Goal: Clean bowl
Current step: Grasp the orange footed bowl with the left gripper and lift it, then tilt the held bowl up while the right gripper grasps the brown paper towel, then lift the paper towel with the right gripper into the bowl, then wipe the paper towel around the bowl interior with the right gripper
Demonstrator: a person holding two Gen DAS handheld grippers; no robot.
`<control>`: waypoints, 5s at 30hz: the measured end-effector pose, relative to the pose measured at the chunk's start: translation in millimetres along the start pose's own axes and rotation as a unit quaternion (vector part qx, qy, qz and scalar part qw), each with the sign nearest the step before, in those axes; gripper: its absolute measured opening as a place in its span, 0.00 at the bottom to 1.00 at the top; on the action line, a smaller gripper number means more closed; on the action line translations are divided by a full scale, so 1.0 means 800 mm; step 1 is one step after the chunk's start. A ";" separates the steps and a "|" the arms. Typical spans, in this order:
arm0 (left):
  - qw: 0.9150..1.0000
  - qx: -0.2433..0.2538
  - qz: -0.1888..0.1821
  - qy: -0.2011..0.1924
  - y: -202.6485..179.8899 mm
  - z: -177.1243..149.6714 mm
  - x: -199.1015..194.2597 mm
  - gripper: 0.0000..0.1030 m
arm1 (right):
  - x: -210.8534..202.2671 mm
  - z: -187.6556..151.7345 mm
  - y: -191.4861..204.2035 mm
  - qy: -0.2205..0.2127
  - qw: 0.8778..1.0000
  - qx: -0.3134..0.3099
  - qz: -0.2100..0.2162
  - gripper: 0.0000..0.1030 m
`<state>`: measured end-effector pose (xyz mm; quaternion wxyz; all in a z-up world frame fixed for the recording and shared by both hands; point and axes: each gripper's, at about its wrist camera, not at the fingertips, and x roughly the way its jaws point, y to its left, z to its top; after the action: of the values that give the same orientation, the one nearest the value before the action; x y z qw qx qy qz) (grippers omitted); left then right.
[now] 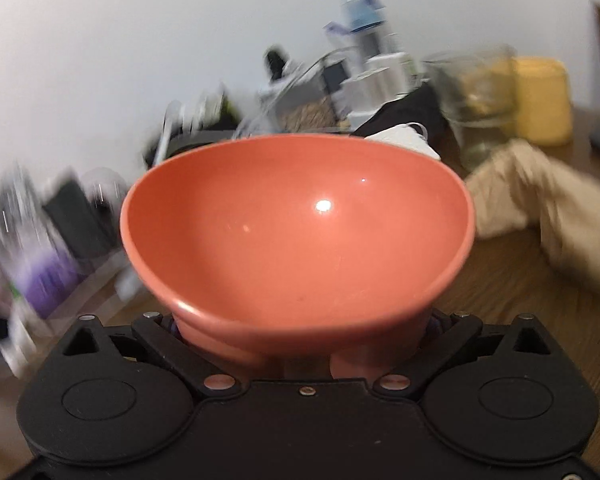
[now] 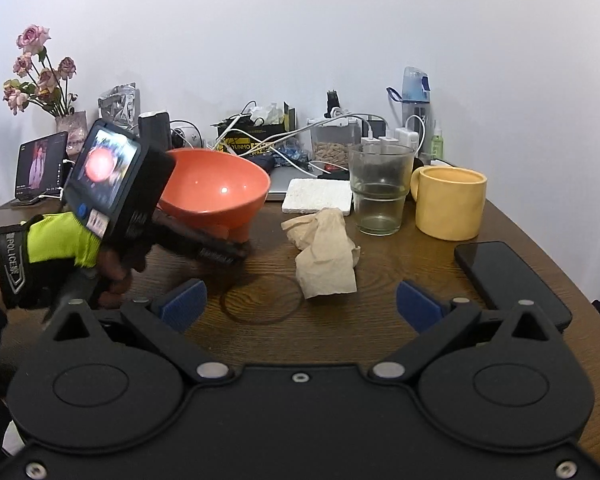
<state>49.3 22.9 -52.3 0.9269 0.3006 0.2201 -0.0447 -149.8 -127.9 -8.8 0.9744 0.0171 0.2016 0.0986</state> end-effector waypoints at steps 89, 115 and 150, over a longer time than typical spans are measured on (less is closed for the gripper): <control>0.850 0.317 0.291 -0.305 -0.066 -0.055 0.046 0.94 | 0.206 0.050 -0.057 0.113 0.983 -0.134 0.053 0.06; 0.846 0.317 0.270 -0.334 -0.052 -0.066 0.034 0.94 | 0.147 -0.023 0.005 -0.128 0.598 -0.782 -0.120 0.06; 0.845 0.317 0.270 -0.336 -0.050 -0.076 0.019 0.95 | 0.191 -0.018 0.001 -0.191 0.475 -0.856 -0.069 0.07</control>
<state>31.2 26.3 -124.4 0.7737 0.5924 -0.2206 0.0422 -18.5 -97.2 -81.7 0.5231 -0.8210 -0.1736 0.1489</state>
